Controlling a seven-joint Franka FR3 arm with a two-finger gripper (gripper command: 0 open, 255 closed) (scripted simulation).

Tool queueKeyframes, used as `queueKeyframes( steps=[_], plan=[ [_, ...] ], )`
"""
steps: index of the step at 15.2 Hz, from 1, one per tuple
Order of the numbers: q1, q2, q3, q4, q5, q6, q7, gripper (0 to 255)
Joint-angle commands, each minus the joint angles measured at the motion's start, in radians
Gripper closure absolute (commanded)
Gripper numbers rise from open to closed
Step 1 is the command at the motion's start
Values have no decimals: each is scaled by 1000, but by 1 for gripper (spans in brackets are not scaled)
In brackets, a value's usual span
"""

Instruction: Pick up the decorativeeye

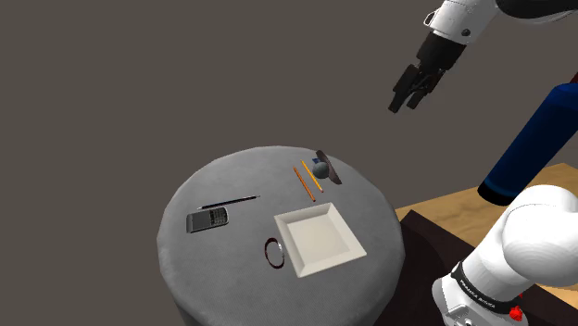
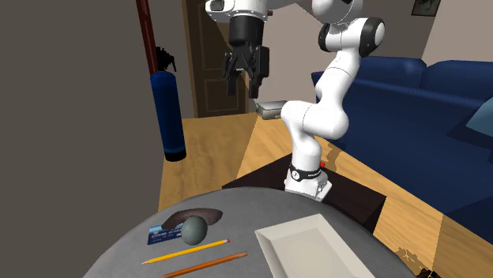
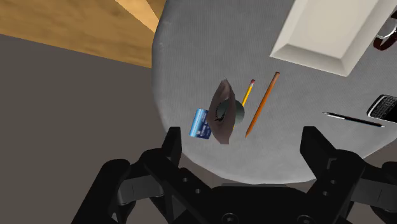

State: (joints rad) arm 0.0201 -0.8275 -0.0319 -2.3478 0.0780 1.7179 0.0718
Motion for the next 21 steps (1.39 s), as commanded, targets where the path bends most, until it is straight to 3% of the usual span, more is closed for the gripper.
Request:
queueKeyframes(
  steps=[1,11,21],
  plan=[
    [0,0,0,0,0,0,0,0],
    [-2,214,111,-139,-42,311,71,0],
    [-38,523,211,-154,-153,583,192,0]
  ],
)
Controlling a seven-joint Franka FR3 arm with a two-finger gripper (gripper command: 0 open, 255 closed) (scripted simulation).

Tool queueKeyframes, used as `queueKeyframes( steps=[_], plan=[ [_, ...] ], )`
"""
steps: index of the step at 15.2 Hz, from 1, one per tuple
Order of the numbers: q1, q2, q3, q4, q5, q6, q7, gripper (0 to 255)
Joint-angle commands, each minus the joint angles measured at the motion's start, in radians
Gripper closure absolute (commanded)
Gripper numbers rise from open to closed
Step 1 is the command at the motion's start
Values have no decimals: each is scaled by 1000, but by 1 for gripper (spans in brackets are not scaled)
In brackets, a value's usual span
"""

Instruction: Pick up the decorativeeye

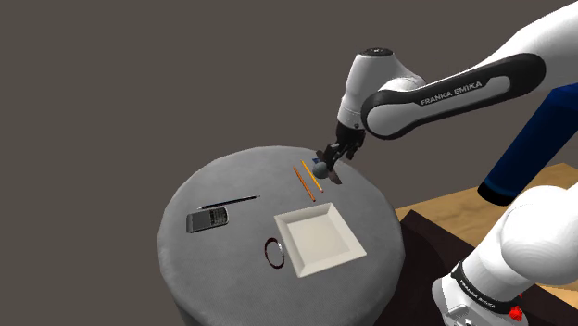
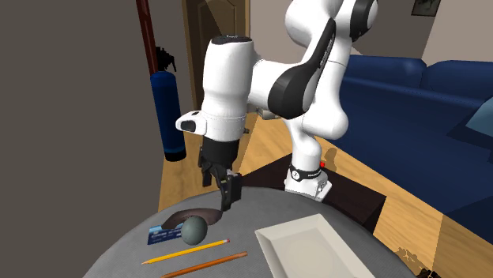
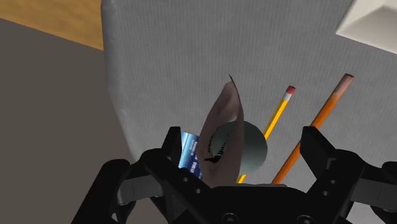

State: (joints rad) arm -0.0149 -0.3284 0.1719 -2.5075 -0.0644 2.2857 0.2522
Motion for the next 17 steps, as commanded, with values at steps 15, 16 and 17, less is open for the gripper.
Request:
queueKeyframes(
  steps=[15,16,17],
  plan=[
    [-11,89,16,-45,-34,129,38,255],
    [-11,89,16,-45,-34,129,38,255],
    [-11,89,16,-45,-34,129,38,255]
  ],
)
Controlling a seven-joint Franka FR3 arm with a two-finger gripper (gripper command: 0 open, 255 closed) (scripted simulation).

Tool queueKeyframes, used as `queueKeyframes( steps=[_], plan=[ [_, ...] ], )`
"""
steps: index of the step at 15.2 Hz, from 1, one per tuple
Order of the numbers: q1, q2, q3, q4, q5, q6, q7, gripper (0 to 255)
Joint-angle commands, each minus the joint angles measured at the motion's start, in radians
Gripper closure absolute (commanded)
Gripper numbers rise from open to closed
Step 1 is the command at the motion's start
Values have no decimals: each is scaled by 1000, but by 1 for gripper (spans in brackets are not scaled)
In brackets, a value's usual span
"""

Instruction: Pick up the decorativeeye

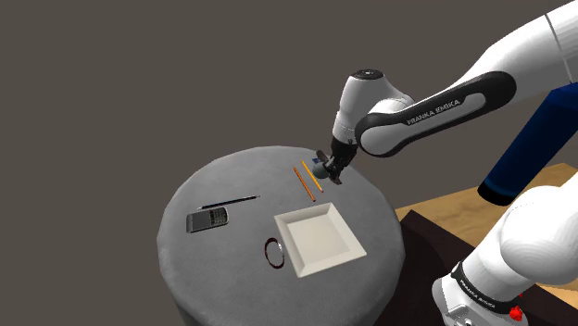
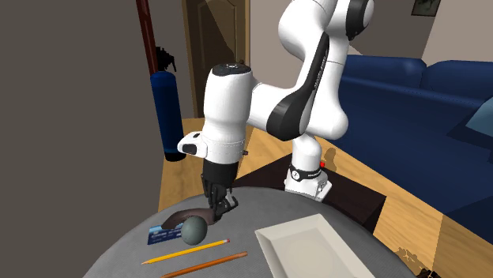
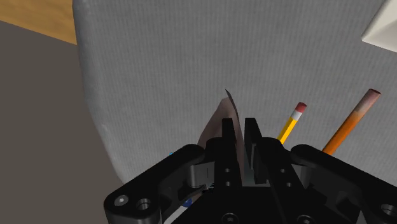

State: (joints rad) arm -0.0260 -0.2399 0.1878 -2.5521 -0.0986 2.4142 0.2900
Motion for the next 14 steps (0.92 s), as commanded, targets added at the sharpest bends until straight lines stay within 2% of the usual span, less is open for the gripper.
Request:
queueKeyframes(
  steps=[1,14],
  plan=[
    [0,0,0,0,0,0,0,255],
    [11,-95,-13,86,32,-179,-38,255]
  ],
)
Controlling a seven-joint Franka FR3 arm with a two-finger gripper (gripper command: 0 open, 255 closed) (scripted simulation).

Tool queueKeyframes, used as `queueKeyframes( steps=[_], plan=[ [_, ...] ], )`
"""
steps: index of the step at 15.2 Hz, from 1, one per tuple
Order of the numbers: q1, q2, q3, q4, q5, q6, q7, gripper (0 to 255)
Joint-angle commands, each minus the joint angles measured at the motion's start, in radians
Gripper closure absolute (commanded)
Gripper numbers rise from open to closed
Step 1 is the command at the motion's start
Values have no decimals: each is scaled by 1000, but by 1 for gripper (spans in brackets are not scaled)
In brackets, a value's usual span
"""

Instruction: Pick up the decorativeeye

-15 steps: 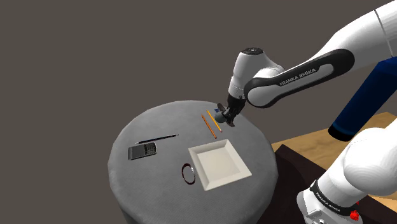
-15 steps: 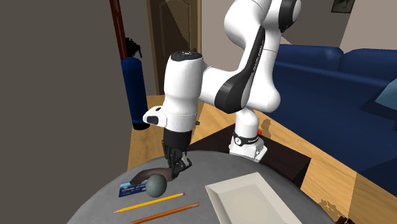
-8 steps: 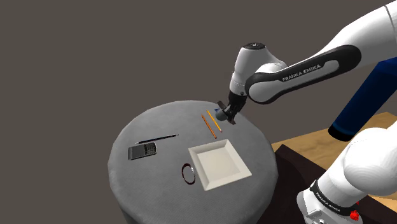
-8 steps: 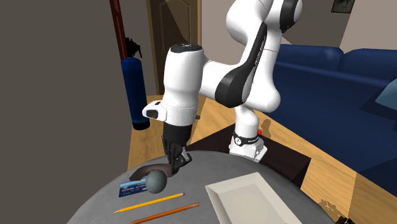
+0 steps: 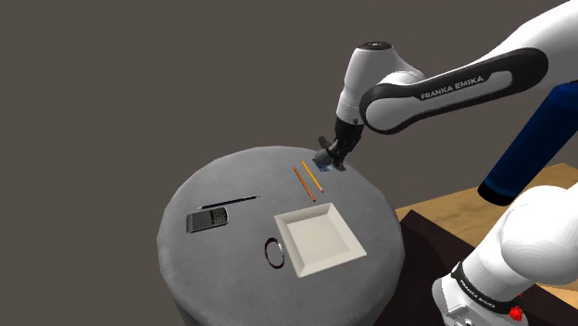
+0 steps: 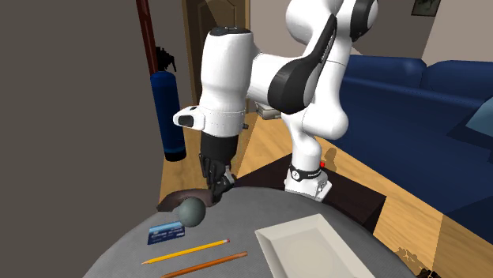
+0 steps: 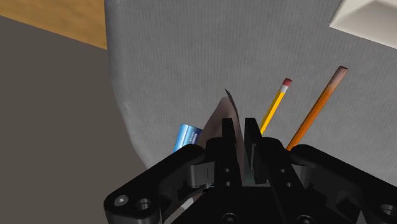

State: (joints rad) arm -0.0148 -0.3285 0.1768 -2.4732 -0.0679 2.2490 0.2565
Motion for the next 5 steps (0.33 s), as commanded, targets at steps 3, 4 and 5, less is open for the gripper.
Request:
queueKeyframes(
  steps=[3,4,5],
  plan=[
    [1,-24,-5,34,6,-57,-11,255],
    [2,-25,-5,35,7,-59,-11,255],
    [2,-24,-5,35,7,-59,-11,255]
  ],
)
